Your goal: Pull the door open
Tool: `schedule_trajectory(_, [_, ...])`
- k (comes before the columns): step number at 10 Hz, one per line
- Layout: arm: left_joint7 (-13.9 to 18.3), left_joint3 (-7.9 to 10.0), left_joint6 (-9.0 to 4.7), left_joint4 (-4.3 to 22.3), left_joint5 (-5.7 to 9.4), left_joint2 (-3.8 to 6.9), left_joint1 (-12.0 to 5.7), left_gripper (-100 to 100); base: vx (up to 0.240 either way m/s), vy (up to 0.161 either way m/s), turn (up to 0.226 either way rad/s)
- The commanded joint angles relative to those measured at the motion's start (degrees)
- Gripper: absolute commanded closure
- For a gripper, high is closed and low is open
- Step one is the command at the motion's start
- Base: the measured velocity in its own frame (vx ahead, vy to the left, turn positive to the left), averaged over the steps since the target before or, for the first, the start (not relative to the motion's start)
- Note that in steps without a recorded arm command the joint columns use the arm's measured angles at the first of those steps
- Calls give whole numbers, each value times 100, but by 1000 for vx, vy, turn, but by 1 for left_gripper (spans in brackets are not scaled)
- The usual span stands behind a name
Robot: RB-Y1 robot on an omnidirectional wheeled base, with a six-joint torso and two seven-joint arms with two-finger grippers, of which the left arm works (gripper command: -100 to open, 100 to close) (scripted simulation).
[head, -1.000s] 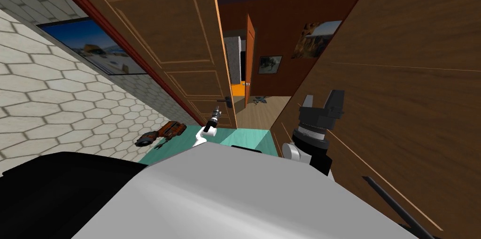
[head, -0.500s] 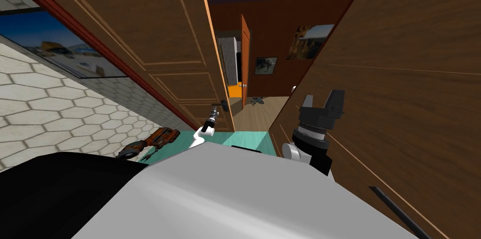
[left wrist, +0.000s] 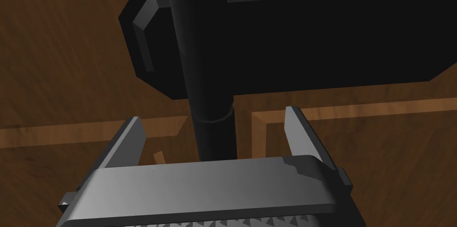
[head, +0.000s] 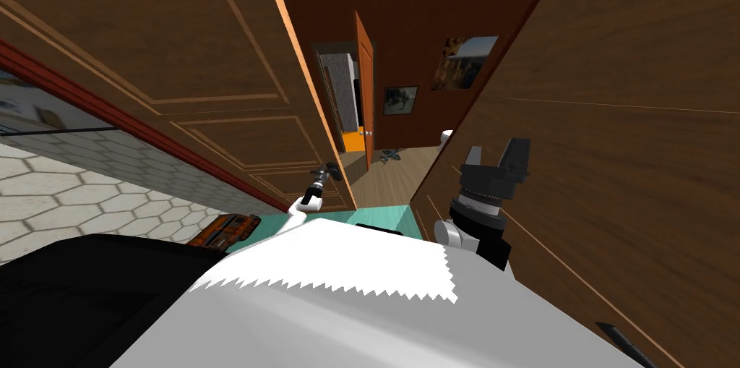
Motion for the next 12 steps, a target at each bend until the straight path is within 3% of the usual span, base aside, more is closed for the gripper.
schedule_trajectory(1, [0, 0, 0, 0, 0, 0, 0, -100, 87, 21, -20])
schedule_trajectory(2, [0, 0, 0, 0, 0, 0, 0, 100, -14, -3, 24])
schedule_trajectory(7, [0, 0, 0, 0, 0, 0, 0, 100, -16, -3, -2])
schedule_trajectory(12, [296, -264, -162, -140, 7, 278, 223, 100, -190, 47, -123])
